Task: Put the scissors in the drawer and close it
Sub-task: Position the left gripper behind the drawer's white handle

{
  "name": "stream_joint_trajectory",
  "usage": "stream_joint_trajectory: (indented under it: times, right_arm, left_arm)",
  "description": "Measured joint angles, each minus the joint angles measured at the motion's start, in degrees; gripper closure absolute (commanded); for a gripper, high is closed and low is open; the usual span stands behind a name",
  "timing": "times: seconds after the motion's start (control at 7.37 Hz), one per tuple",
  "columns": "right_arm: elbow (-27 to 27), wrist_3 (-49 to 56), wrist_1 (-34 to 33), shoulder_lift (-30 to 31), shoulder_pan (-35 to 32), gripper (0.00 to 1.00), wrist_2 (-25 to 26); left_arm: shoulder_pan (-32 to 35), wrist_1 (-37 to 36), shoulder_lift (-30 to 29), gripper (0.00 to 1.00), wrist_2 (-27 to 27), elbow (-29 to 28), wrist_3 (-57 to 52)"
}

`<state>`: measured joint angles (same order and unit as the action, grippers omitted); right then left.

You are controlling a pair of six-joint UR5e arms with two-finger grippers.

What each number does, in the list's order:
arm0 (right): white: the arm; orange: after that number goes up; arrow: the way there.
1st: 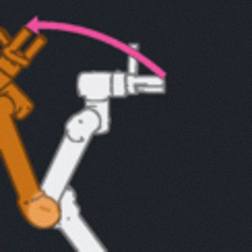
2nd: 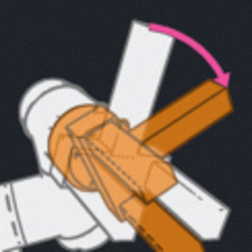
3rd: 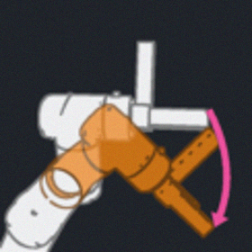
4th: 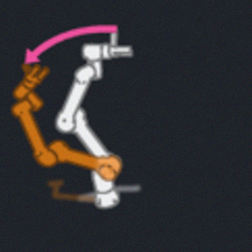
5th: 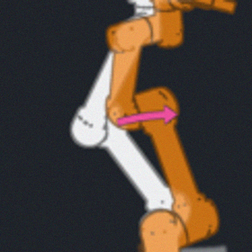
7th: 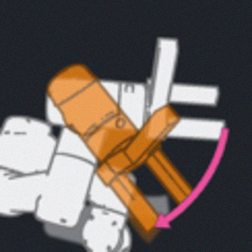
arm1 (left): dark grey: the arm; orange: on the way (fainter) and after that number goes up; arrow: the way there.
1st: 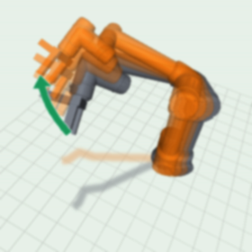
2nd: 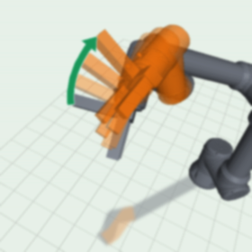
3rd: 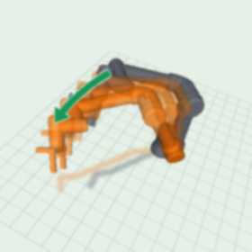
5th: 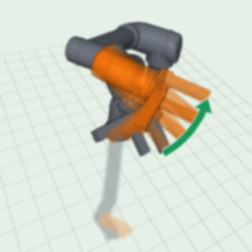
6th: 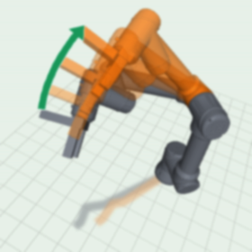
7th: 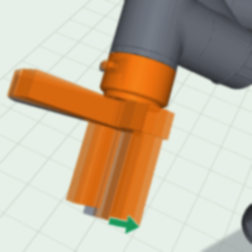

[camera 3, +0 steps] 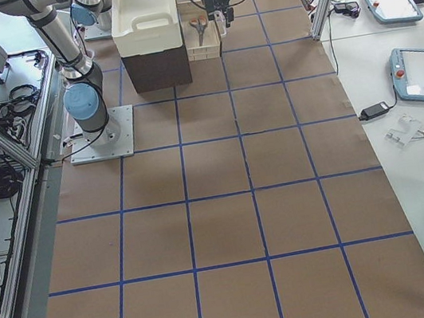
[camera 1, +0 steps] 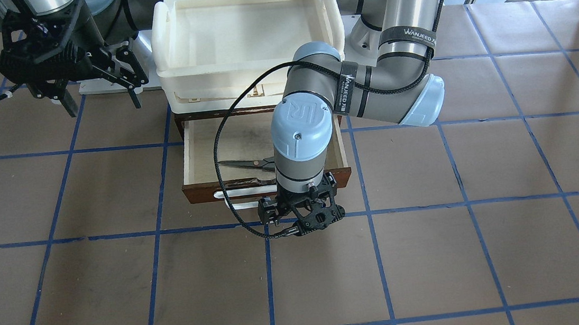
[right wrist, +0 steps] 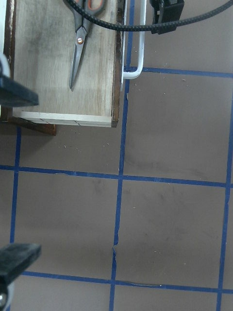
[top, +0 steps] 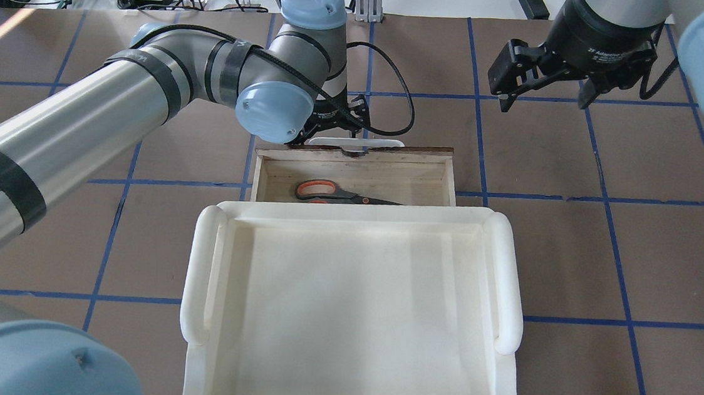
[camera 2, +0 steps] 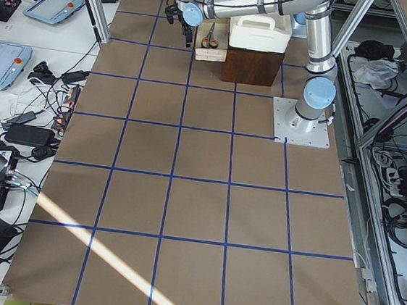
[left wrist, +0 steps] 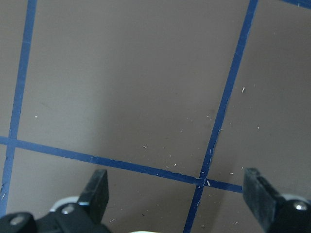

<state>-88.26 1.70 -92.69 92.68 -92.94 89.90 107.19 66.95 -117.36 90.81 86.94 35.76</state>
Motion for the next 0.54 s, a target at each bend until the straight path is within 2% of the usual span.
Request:
stream_joint_trajectory:
  times: [0.54]
  right_arm:
    - [-0.02,-0.4,0.1,-0.37,-0.04,0.0,0.17]
  left_arm:
    - [0.71,3.81,1.18,0.0,-0.13,-0.1,1.22]
